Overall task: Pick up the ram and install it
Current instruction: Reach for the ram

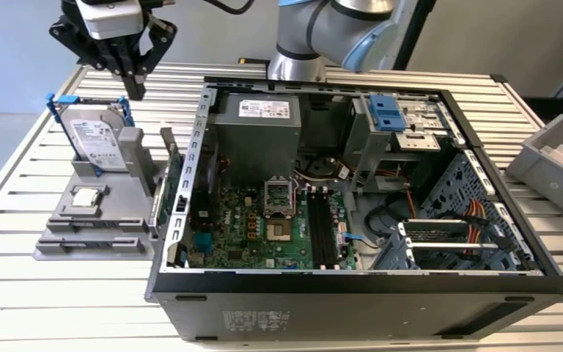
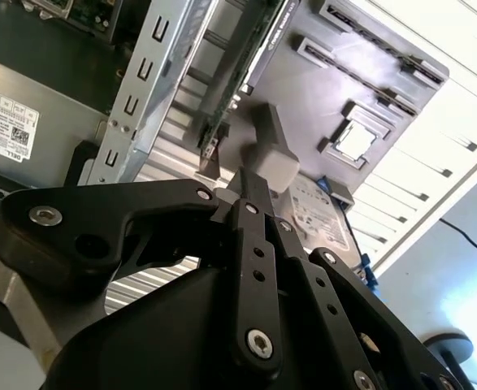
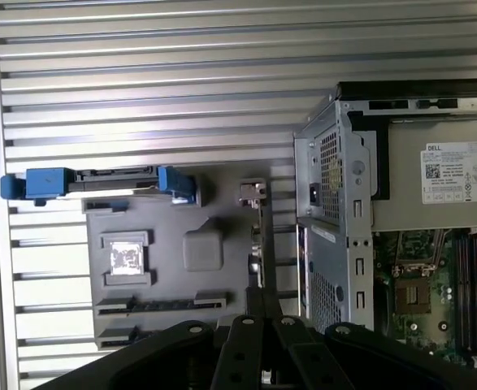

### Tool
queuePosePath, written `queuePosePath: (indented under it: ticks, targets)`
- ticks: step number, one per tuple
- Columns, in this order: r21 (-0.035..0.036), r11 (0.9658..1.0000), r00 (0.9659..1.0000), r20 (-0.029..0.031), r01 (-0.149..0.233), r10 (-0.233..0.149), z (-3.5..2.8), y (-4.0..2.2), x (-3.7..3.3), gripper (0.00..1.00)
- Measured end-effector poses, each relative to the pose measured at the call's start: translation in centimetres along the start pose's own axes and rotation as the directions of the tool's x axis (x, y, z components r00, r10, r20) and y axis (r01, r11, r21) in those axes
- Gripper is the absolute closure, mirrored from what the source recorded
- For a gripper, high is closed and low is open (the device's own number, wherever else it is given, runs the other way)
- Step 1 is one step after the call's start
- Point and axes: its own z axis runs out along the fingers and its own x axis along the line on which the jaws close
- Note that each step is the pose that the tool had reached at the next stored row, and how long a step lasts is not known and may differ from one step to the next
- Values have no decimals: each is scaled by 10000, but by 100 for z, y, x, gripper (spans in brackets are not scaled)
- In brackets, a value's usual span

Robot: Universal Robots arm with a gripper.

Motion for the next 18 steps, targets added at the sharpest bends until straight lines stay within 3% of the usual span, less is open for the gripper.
queuePosePath:
  ticks: [18]
  targets:
    - [0,10000,10000,-13,0,0,-1,-7,103,100]
